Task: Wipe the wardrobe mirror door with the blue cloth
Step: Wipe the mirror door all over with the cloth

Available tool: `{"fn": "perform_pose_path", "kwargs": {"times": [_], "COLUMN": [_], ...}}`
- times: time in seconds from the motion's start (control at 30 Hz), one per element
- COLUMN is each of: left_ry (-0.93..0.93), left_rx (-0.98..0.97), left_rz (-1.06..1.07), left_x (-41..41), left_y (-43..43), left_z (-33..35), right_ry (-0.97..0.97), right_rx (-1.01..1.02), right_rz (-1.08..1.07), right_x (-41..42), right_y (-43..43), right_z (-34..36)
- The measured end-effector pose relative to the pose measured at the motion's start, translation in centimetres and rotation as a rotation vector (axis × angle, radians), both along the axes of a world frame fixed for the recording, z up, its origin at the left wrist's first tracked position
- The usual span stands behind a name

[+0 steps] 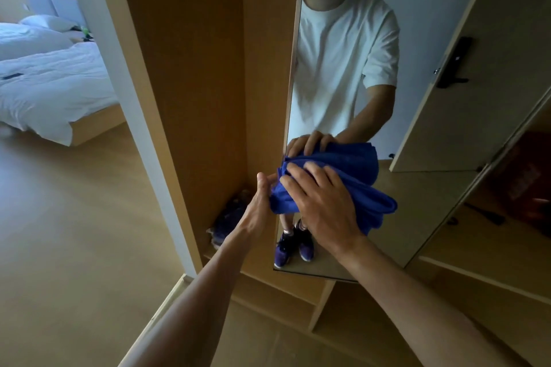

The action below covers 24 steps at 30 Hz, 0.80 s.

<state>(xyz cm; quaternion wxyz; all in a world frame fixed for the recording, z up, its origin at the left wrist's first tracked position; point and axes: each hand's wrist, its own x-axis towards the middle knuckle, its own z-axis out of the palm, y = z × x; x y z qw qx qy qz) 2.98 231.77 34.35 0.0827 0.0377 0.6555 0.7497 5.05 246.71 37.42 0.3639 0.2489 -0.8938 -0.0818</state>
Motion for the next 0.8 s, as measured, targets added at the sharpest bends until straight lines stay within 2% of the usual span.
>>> {"fn": "perform_pose_path", "kwargs": {"times": [0.07, 0.2, 0.27, 0.33, 0.43, 0.53, 0.67, 0.8], "left_ry": [-0.004, -0.008, -0.002, -0.008, 0.001, -0.016, -0.01, 0.041], "left_rx": [-0.009, -0.113, -0.132, -0.116, -0.063, -0.065, -0.109, -0.077], "left_rz": [0.0, 0.021, 0.024, 0.04, 0.075, 0.062, 0.06, 0.106], "left_x": [0.0, -0.5, -0.4, -0.4, -0.3, 0.1, 1.0, 0.8], "left_y": [0.0, 0.0, -0.1, -0.3, -0.2, 0.1, 0.8, 1.0], "left_z": [-0.5, -0.9, -0.7, -0.9, -1.3, -1.5, -2.1, -3.4], "right_ry": [-0.075, -0.413, -0.464, -0.435, -0.229, -0.139, -0.167, -0.072], "right_rx": [0.074, 0.209, 0.218, 0.157, -0.013, -0.116, -0.127, -0.122], "right_rz": [-0.02, -0.086, -0.096, -0.057, -0.005, 0.024, 0.061, 0.044], "right_x": [0.5, 0.9, 0.9, 0.9, 1.0, 0.8, 0.7, 0.0], "right_y": [0.5, 0.8, 0.5, 0.2, 0.2, 0.8, 2.1, 1.6], "right_z": [-2.7, -6.7, -6.9, -5.9, -3.0, 0.2, 0.3, -1.9]}}
